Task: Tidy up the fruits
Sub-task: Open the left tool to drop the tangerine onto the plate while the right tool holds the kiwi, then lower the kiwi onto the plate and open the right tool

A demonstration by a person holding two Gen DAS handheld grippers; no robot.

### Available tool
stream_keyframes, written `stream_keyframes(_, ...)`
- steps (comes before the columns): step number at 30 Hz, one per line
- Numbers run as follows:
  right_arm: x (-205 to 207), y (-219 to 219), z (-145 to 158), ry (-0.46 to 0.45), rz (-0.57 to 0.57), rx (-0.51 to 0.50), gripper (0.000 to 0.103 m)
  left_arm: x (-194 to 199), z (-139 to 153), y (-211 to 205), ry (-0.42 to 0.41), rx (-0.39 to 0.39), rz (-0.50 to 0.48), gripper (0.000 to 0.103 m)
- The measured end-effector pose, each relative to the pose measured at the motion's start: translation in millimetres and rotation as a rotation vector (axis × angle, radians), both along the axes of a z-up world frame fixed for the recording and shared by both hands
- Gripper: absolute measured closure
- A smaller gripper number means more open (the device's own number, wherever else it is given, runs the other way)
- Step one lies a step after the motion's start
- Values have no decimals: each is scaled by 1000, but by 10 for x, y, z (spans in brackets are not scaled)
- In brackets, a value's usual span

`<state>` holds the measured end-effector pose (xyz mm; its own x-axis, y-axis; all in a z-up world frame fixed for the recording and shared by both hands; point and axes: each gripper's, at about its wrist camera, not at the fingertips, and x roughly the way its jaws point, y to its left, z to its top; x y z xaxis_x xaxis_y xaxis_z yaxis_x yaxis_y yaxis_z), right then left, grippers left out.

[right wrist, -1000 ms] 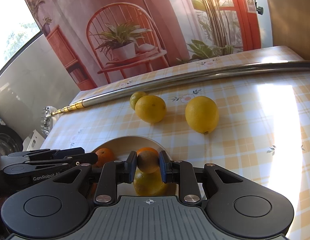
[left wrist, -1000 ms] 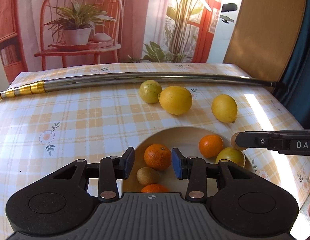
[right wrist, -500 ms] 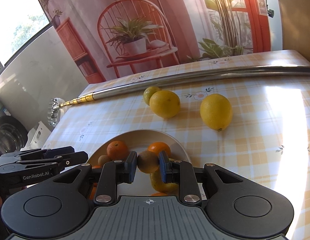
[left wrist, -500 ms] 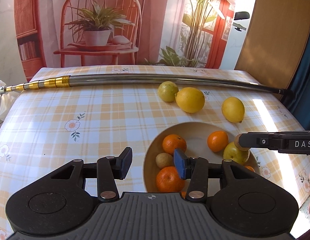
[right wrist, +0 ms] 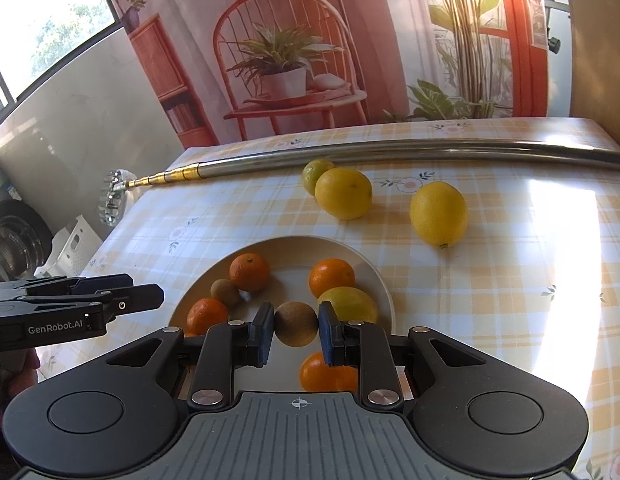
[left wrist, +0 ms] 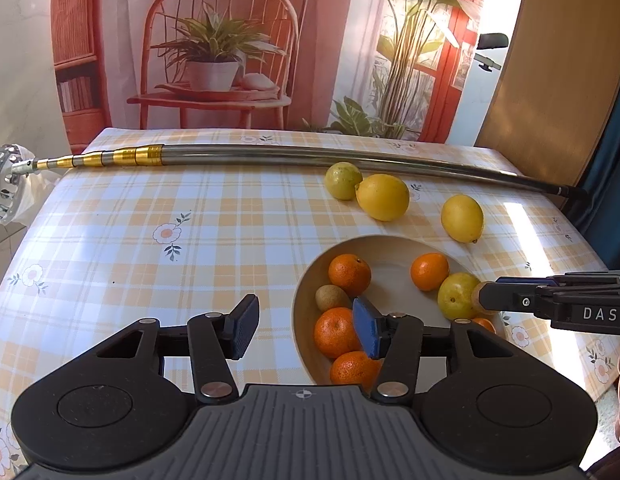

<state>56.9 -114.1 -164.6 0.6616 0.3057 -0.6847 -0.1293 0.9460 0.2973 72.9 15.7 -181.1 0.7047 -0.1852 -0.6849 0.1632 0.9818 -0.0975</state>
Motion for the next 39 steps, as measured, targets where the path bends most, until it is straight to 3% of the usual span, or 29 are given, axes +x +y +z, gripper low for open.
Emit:
stream_keyframes(13,-249,25,-125,83,35,-78,81,-135,8,-46,-20,7,-24,48)
stream_keyframes(22,-203,81,-232,126,60,-96,81,-122,-34,-32,-4,5,-26,41)
stream_keyframes(39,-206,196,-298,95,87,-178,81,-123,-49,-54,6,12,-25,31)
